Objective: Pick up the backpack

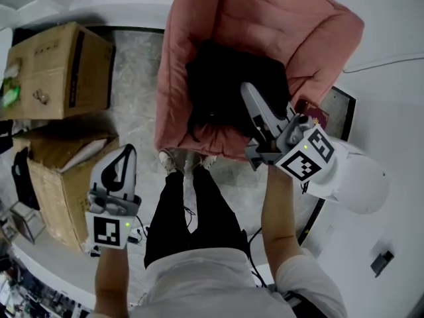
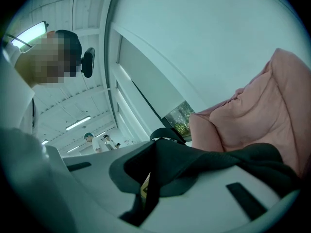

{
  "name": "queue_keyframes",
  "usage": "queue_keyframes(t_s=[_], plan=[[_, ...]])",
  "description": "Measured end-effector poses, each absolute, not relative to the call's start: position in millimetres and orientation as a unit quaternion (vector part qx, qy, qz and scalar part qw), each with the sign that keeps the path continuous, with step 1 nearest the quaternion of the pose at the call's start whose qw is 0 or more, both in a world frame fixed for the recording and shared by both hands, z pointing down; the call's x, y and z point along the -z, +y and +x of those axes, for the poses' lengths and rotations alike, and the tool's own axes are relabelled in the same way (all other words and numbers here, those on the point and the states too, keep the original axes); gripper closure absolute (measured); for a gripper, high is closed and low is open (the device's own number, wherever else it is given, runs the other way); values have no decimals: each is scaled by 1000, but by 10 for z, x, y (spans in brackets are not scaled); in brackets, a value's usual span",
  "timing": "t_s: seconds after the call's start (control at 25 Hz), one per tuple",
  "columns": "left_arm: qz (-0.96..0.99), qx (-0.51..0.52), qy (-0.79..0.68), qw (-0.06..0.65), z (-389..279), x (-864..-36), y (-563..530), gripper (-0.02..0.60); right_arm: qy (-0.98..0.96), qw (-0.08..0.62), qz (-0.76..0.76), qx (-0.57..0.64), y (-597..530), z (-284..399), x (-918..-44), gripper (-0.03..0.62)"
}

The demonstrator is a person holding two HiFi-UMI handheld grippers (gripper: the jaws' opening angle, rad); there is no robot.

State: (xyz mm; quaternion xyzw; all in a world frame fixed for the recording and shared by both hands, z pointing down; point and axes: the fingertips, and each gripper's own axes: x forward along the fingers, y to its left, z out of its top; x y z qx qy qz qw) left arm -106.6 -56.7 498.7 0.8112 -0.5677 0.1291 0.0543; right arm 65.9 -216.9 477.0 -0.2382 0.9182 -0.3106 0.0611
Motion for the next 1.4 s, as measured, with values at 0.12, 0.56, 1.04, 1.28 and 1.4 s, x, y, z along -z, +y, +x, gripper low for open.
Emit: queue_keyframes(t_s=[0.12,0.56,1.04,1.28,1.4], plan=[[813,-126,-566,49,-1113,-4947,-619,565,916,60,-245,311,-2186,649,-4746,565],[820,-124,-557,38,-1241,-4816,-714,565,909,65,-256,322,-2203,608,-4578,565],[810,-107,-577,14,-1515,-4430,-763,565,920,72,-245,297,-2193,454,-4131,565],[804,-93,-587,-8,-1640,-4067,-717,565,925,80,-253,272,-2163,475,-3634,565],[797,-80,-598,-20,-1584,-3842,-728,565,929,85,-257,251,-2153,647,-3329,565]])
